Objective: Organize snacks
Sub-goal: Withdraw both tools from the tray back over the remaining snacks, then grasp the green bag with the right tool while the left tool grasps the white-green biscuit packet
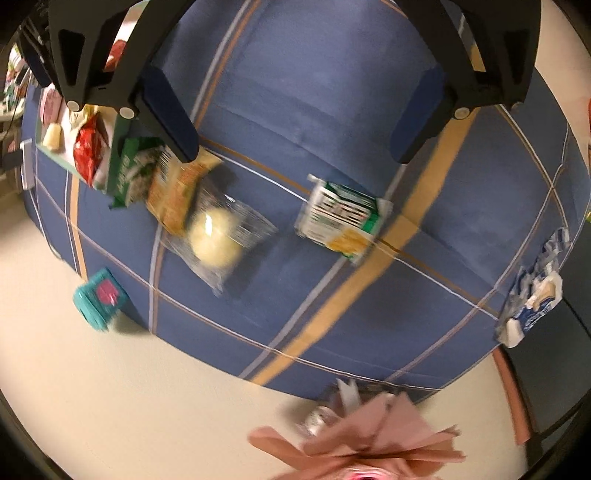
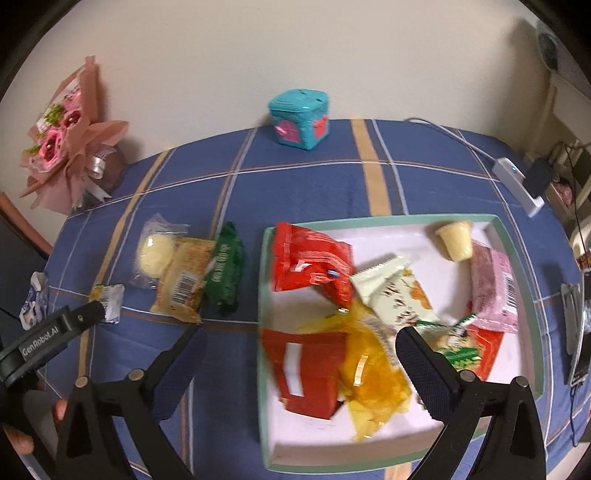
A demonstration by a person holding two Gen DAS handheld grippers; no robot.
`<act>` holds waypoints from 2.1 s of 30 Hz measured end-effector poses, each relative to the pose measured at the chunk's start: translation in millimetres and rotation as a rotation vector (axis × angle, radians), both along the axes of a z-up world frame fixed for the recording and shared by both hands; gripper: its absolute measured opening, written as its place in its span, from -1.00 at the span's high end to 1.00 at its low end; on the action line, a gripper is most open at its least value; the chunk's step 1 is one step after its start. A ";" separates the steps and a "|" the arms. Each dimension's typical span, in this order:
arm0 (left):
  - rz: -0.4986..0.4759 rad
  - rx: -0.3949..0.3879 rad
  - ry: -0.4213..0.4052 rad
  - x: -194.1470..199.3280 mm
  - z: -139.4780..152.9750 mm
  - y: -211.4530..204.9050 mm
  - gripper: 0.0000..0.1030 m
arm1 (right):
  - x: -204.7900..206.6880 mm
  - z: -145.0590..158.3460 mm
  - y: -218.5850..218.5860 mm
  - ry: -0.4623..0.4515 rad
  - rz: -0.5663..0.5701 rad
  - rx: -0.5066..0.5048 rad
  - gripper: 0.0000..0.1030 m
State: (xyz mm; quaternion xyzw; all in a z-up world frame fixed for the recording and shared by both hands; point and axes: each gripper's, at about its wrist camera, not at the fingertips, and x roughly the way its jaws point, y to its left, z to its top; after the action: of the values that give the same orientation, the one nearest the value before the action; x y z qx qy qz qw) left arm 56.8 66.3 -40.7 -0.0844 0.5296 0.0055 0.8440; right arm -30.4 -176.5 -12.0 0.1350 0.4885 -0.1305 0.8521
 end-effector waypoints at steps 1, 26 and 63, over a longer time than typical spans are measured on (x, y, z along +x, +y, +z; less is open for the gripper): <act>0.014 -0.006 -0.002 0.8 -0.1 5.7 -1.00 | 2.0 0.2 4.4 -0.003 0.008 -0.001 -1.00; 0.040 -0.090 0.001 40.0 -19.3 56.0 -1.00 | 56.1 -9.0 63.3 -0.069 0.147 0.024 -1.00; -0.091 -0.004 0.106 75.9 -64.4 26.3 -0.13 | 100.8 -70.2 39.0 0.040 0.097 0.065 0.49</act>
State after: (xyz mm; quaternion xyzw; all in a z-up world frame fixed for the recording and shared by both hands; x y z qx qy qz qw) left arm 132.7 92.6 -105.1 -0.0615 0.5770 -0.0294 0.8139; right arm 70.4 -137.5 -82.3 0.1363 0.5155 -0.0756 0.8426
